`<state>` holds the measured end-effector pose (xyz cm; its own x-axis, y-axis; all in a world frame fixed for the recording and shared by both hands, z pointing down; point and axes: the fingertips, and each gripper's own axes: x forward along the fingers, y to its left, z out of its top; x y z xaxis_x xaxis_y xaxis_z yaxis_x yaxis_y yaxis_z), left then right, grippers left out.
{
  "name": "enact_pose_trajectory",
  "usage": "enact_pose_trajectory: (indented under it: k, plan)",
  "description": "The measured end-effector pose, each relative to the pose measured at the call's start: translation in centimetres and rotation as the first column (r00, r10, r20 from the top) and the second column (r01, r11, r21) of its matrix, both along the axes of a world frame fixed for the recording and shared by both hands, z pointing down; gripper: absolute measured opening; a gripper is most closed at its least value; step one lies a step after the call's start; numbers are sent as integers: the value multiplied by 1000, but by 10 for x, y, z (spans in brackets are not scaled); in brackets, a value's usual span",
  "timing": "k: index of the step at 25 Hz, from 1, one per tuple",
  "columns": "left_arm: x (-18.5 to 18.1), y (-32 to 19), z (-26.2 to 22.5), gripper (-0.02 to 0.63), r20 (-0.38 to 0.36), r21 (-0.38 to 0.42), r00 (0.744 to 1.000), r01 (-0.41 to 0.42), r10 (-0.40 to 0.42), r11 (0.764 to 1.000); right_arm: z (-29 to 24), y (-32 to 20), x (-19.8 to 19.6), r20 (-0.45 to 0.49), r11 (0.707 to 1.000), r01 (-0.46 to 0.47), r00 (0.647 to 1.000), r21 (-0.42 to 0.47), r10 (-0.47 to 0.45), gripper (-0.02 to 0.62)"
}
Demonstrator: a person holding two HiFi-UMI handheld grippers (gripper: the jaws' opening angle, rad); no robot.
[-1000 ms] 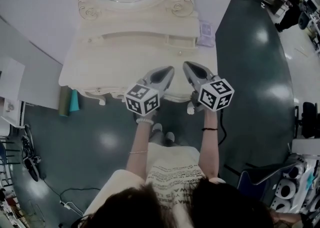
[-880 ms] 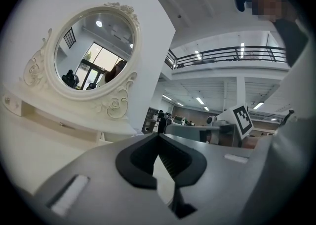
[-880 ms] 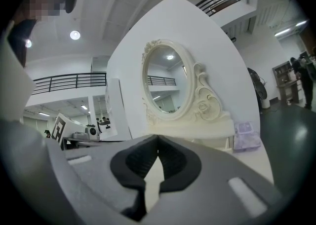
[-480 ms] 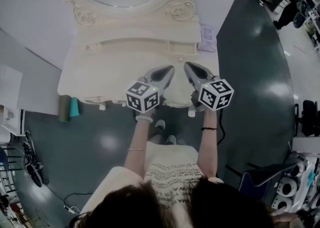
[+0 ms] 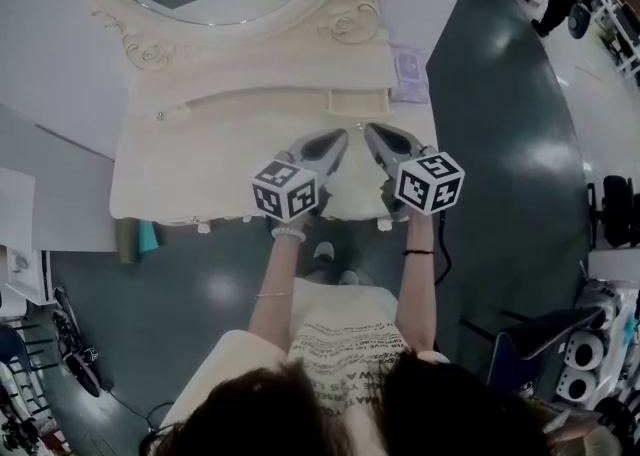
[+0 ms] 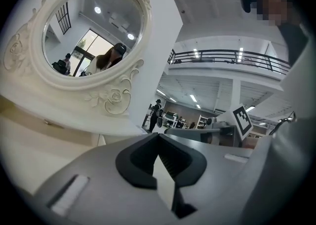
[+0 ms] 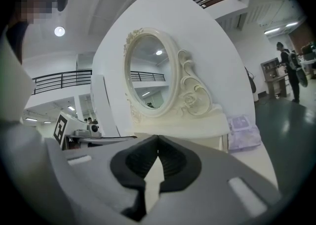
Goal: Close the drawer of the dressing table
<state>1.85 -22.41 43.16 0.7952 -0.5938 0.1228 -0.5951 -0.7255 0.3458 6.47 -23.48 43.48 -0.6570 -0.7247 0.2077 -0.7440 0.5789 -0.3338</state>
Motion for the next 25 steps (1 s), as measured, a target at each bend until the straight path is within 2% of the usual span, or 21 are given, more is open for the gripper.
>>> enact_pose_trajectory:
  k: [18,25]
  plan:
    - [-5,-20,32,-2,-19,-87,993,-114,113,990,30,-21,-4,-13,990,-119,993,-77,119,3]
    - [-5,-20,40,-2,-10,-103,993,-118,118,988,44,-22,-3,-29,982,-136,991,-131,134,3]
